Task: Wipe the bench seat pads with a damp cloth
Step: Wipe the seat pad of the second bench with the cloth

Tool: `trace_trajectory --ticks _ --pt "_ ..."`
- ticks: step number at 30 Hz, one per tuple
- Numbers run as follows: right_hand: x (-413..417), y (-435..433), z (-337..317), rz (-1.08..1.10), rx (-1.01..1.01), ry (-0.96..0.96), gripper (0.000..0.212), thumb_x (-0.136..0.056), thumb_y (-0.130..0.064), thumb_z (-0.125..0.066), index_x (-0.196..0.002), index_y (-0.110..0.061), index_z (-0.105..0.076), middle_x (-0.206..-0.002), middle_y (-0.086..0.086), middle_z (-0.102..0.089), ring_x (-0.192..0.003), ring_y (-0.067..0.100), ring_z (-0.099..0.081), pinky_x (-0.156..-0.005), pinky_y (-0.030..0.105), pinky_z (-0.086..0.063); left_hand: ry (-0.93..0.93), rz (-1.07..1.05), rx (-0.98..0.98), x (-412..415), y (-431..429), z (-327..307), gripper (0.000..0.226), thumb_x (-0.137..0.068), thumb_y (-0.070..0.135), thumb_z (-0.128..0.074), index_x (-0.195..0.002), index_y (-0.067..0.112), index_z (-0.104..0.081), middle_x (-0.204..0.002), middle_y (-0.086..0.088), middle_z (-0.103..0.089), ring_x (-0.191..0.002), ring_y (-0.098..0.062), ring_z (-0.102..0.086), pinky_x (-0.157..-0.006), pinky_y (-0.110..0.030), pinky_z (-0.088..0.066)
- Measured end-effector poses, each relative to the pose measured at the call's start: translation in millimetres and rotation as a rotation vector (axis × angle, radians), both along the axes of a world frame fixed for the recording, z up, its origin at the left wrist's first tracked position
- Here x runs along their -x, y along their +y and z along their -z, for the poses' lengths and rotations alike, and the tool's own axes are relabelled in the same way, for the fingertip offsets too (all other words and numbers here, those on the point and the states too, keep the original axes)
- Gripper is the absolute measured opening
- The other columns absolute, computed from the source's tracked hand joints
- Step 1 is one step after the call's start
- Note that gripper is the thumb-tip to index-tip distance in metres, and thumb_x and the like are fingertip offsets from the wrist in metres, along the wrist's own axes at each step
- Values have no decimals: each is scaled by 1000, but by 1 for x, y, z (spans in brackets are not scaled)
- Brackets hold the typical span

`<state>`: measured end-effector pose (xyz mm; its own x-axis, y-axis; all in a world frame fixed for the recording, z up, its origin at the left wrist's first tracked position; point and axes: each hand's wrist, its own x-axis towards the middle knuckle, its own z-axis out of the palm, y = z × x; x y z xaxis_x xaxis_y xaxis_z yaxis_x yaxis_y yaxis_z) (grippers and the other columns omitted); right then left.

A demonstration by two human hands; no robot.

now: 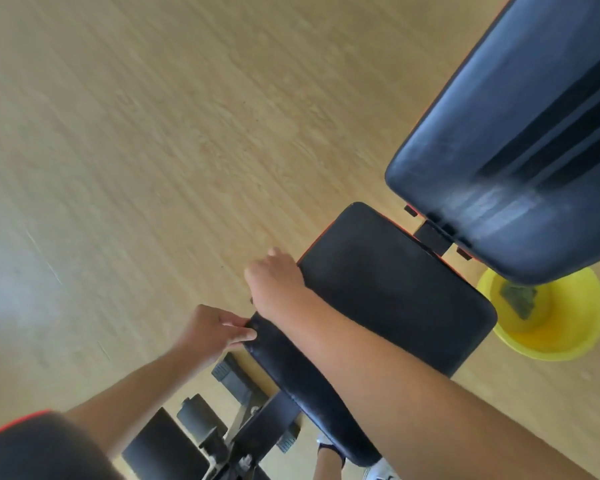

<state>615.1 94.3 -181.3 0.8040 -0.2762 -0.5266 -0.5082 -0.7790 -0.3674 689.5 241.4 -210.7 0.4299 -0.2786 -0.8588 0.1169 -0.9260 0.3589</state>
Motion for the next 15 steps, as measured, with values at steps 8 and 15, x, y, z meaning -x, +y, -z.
trace_trajectory --ticks 8,15 --pt "35 -131 13 250 314 -10 14 -91 0 -65 -83 -11 -65 -92 7 -62 -110 30 -53 -70 36 -38 -26 3 -38 0 5 7 14 -65 21 -95 -73 28 -88 -75 -1 -85 -84 -24 -83 -96 -49 -62" --pt "144 -125 20 578 403 9 10 -92 2 -63 -97 1 -72 -91 7 -46 -99 36 -57 -65 38 -43 17 -30 -23 -4 10 15 25 -56 21 -97 -77 22 -84 -79 -2 -85 -84 -24 -83 -93 -50 -64"
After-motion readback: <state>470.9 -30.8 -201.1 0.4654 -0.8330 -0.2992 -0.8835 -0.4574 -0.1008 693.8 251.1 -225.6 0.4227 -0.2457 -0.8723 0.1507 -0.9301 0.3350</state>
